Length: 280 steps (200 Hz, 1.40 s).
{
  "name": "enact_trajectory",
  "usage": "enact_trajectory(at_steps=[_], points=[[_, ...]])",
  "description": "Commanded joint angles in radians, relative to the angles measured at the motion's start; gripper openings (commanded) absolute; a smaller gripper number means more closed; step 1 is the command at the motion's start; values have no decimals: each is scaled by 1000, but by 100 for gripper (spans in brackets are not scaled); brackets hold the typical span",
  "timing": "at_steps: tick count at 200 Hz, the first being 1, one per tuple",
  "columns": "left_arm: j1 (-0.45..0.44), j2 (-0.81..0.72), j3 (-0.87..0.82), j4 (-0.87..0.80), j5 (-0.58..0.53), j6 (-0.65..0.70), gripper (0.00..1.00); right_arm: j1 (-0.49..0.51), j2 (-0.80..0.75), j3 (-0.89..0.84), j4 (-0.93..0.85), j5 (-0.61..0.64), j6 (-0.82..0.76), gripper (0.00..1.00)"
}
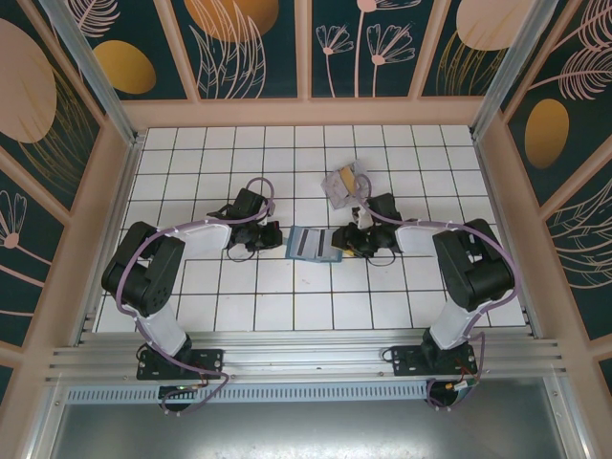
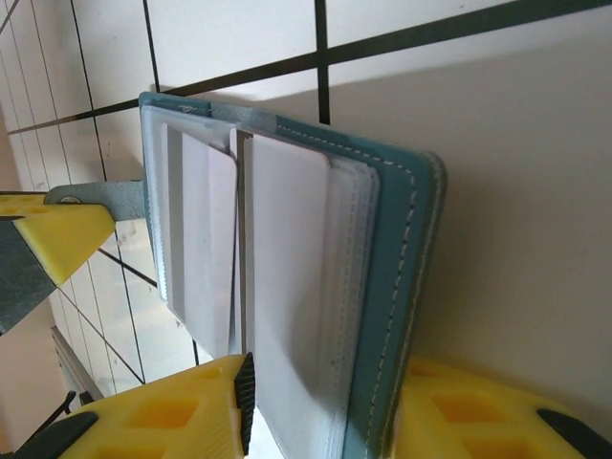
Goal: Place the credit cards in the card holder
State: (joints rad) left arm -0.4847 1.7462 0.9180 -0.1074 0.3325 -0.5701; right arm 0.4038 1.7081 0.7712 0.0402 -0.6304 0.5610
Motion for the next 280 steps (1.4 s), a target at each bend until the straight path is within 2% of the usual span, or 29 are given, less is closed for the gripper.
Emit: enact_trajectory(at_steps=[1, 109, 183, 280], points=[[-8, -27, -11, 18, 20, 1, 0, 14, -56, 27, 8, -23, 10, 40], [-8, -27, -10, 26, 23, 0, 0, 128, -3, 237, -162, 93, -62, 40], [-7, -27, -8, 23, 19, 8, 0, 172, 171, 323, -144, 42, -79, 40], [-8, -20, 5, 22, 24, 12, 0, 220, 262, 421, -146, 1, -82, 40]])
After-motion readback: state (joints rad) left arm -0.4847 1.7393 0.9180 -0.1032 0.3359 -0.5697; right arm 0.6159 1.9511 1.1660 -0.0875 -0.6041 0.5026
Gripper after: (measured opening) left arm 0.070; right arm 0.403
